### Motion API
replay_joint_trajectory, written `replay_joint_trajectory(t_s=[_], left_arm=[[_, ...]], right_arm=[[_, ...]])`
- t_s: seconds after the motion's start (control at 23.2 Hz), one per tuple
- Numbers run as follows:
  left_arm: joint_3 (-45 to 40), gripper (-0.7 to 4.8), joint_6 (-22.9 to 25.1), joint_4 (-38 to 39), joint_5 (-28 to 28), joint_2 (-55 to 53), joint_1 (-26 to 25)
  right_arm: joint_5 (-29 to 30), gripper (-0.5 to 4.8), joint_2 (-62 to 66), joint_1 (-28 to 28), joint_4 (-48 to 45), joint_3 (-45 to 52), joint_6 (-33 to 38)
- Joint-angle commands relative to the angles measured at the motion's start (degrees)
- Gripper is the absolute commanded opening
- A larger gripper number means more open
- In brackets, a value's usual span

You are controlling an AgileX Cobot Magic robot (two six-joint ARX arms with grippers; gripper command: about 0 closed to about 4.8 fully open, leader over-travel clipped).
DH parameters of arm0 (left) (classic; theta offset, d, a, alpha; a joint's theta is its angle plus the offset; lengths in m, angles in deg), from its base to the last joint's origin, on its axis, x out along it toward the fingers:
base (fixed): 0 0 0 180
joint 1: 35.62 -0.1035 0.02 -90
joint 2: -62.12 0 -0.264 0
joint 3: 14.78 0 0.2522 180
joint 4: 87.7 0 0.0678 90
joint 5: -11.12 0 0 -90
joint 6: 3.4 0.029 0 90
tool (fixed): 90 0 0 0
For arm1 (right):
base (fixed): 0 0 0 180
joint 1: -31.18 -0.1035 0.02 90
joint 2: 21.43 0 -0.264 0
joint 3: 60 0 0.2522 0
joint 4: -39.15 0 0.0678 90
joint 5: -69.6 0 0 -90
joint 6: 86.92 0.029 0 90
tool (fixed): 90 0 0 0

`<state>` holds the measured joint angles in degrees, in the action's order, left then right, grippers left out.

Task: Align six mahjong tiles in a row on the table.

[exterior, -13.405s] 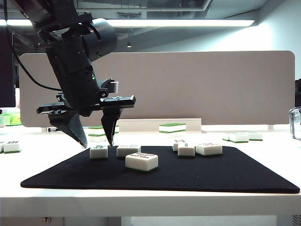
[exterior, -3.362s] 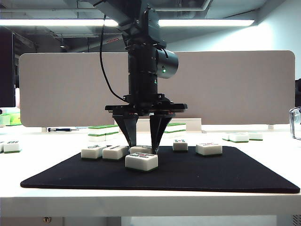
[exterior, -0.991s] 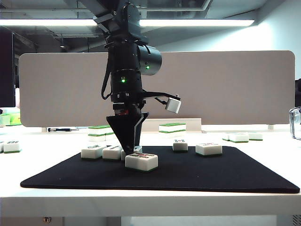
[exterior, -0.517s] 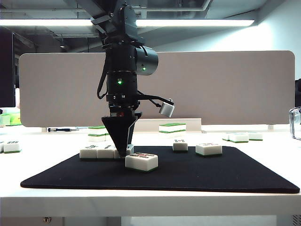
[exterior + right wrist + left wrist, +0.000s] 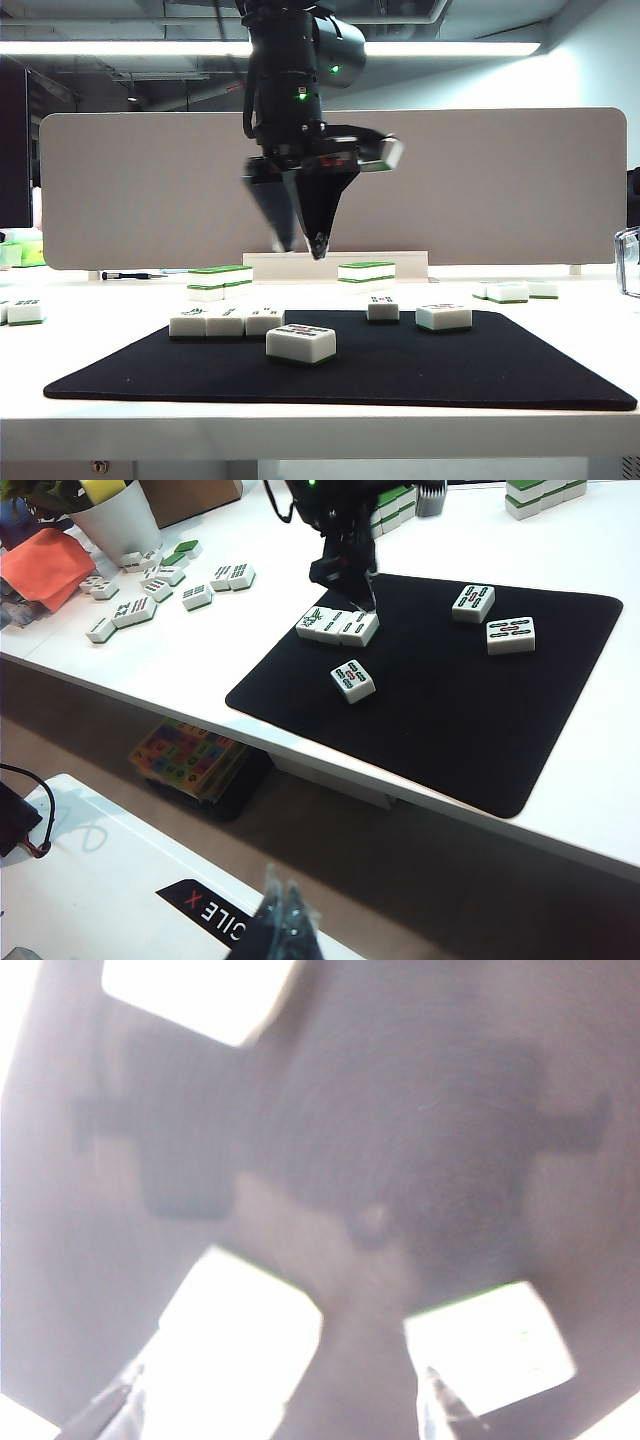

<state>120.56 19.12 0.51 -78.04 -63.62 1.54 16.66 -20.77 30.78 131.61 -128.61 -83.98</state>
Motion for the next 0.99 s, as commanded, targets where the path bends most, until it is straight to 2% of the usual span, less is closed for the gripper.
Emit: replay_joint_trajectory(t_s=[0.04,0.13,0.39,0.6,0.78,0.99], left_arm=[[-0.9,3.37,-26.4,4.3,-2.3,0.0,0.0],[-2.9,3.37,-27.7,4.3,-2.6,0.0,0.3],[-9.5,3.42,-27.7,2.9,-3.6,-0.2,3.5],[-10.1,3.42,-27.7,-0.6,-3.0,-0.2,6.2],[-10.1,3.42,-28.8,2.0,3.2,-0.4,6.4],[-12.3,3.42,-28.7,0.5,0.3,-1.1,6.3]], right_arm=[[0.0,-0.01,-0.7,-0.1,-0.9,-0.2,-0.2],[0.0,-0.01,-0.7,-0.1,-0.9,-0.2,-0.2],[0.0,-0.01,-0.7,-0.1,-1.0,-0.2,-0.2],[0.0,-0.01,-0.7,-0.1,-1.0,-0.2,-0.2],[-0.1,-0.01,-0.7,-0.1,-1.0,-0.2,-0.2],[0.0,-0.01,-0.7,-0.1,-0.9,-0.2,-0.2]])
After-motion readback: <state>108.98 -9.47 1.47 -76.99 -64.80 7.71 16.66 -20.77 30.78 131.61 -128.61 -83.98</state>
